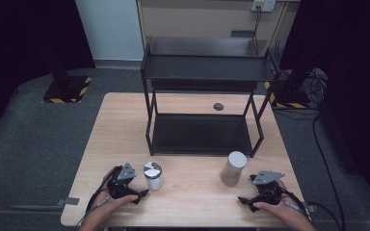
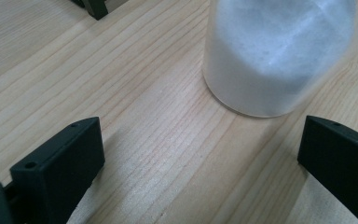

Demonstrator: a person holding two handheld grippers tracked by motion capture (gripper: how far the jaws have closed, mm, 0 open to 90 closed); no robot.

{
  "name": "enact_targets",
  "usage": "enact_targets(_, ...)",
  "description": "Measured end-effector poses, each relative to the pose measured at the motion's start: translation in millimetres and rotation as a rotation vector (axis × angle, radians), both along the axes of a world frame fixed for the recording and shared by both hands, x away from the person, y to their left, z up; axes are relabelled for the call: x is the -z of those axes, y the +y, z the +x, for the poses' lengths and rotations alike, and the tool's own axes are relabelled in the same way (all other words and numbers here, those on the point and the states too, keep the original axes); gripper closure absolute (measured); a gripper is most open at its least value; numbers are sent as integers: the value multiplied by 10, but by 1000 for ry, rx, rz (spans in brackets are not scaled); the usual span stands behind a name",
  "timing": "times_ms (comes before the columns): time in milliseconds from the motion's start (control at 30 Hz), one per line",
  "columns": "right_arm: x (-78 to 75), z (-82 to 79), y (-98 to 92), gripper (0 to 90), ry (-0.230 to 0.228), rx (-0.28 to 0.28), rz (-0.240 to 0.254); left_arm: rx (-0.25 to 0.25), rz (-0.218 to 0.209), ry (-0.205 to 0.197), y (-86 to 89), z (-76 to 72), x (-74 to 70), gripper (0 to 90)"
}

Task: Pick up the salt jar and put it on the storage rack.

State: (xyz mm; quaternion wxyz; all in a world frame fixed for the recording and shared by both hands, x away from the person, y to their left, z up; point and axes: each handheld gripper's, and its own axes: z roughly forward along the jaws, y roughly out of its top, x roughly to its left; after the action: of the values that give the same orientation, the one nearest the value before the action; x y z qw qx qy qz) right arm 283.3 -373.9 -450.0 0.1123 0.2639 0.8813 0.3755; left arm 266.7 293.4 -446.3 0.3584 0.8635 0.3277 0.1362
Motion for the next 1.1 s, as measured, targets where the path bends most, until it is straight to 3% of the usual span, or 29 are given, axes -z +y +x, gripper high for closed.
enact_targets(333, -1, -7, 2, 13, 1, 4, 0, 0, 0, 0, -1, 0, 0, 0)
enact_targets(1100, -2, -15, 5, 14, 0, 8, 0, 55, -3, -8, -89, 17, -30, 9)
